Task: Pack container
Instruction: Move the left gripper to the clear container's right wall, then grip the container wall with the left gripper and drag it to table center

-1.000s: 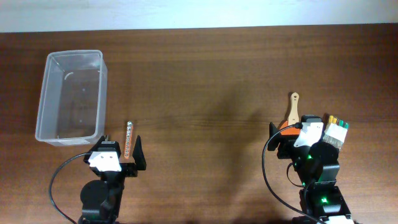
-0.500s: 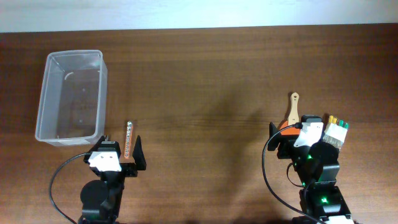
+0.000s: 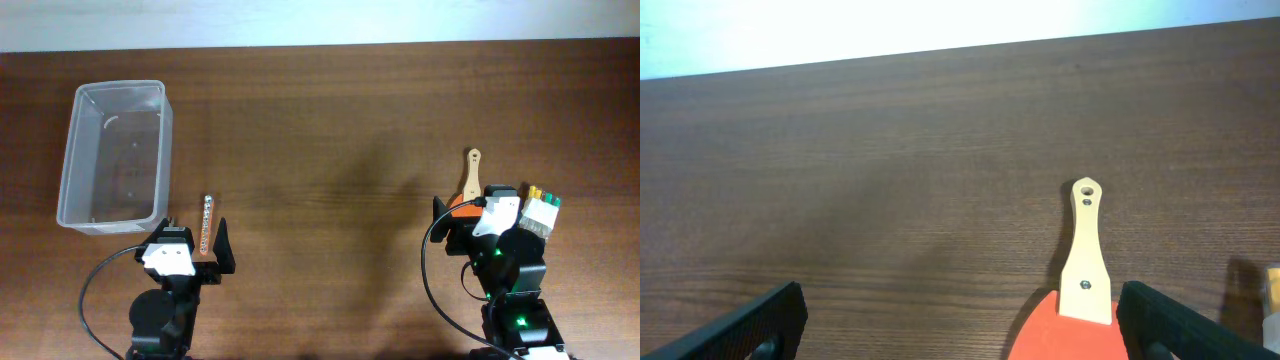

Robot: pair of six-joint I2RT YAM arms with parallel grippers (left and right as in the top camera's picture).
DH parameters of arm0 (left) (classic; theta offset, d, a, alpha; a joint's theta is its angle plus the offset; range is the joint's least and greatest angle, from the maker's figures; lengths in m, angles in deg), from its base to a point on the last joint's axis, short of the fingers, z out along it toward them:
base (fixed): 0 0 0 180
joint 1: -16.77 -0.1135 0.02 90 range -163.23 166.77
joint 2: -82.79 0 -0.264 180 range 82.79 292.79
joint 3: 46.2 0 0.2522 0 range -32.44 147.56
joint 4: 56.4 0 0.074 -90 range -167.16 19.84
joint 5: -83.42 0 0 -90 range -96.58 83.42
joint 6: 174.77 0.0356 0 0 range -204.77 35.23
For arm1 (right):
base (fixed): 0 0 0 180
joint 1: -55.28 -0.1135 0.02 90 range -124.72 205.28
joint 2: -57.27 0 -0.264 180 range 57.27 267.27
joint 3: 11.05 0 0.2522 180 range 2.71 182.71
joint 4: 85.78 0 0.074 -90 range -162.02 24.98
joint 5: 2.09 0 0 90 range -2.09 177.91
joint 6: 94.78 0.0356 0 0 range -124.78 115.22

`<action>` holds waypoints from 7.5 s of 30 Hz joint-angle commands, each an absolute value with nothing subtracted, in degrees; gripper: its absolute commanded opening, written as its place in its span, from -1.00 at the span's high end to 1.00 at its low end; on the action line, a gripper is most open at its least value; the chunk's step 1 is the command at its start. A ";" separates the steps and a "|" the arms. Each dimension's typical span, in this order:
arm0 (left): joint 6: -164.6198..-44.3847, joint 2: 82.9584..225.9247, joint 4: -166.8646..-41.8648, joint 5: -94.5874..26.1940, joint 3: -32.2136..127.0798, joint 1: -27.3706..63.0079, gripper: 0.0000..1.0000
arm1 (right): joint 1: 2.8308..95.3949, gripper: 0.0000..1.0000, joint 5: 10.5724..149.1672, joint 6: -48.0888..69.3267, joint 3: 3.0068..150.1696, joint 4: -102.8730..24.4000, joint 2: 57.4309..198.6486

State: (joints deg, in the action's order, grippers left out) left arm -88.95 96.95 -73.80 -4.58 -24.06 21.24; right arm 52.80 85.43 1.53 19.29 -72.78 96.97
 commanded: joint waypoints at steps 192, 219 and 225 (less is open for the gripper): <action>-143.83 187.92 -125.71 -14.35 48.57 -9.40 0.97 | 51.92 -0.97 86.81 -5.40 83.42 -11.31 142.15; -96.64 180.59 -125.03 -0.93 58.75 34.73 0.96 | 68.16 -0.97 91.42 1.96 85.65 -8.10 130.26; -96.64 180.77 -124.07 -0.91 54.41 34.97 0.96 | 68.12 -0.97 91.38 1.96 85.65 -8.10 130.32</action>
